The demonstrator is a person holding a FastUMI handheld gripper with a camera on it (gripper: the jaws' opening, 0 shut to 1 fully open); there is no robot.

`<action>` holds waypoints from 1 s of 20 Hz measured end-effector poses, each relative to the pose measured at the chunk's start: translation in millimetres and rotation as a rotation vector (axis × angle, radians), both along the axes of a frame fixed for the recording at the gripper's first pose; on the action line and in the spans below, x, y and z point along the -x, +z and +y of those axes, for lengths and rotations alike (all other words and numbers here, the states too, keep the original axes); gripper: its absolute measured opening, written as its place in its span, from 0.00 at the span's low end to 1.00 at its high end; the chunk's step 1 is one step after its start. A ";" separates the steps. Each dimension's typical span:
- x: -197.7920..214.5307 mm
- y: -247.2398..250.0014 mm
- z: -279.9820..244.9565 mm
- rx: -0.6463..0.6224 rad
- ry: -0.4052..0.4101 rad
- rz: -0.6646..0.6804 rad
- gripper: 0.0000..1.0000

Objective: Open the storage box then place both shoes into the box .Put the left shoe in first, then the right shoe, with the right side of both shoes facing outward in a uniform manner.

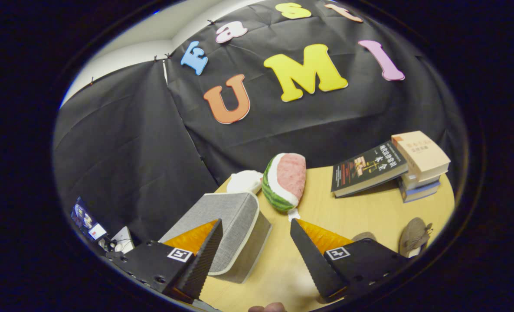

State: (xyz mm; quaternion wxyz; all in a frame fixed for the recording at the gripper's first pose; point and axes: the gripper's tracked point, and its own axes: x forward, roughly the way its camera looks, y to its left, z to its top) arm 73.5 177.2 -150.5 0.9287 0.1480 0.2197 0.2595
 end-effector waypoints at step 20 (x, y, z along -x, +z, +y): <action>-9.2 -80.0 99.0 -0.530 0.155 0.536 0.94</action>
